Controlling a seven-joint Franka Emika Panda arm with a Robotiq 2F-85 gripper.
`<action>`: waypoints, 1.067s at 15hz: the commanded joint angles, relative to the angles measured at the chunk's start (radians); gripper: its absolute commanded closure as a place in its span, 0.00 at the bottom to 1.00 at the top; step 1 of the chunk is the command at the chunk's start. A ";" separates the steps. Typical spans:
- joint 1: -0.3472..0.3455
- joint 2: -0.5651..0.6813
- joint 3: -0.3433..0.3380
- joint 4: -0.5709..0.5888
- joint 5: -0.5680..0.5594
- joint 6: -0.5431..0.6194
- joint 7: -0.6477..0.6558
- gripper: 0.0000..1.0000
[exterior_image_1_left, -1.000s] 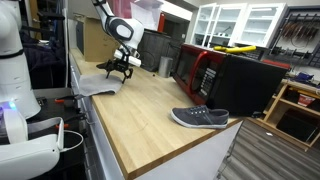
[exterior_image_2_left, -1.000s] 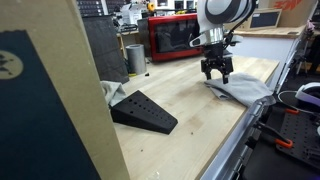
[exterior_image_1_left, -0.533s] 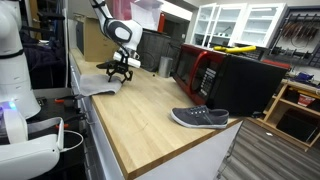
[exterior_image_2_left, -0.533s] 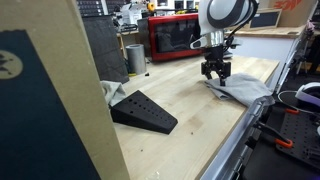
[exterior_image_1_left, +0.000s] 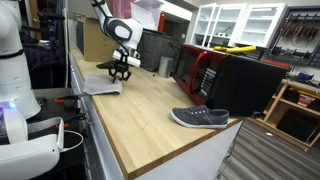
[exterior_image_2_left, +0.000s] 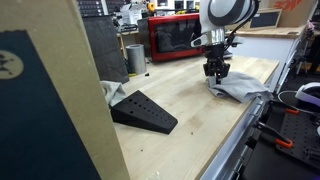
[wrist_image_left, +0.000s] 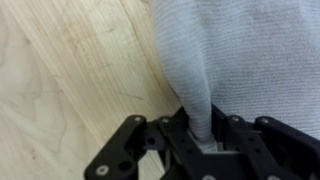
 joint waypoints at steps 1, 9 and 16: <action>-0.031 0.041 -0.021 0.052 0.065 0.049 0.049 0.96; -0.135 0.154 -0.055 0.237 0.299 0.052 0.138 0.96; -0.187 0.173 -0.048 0.261 0.480 0.111 0.302 0.96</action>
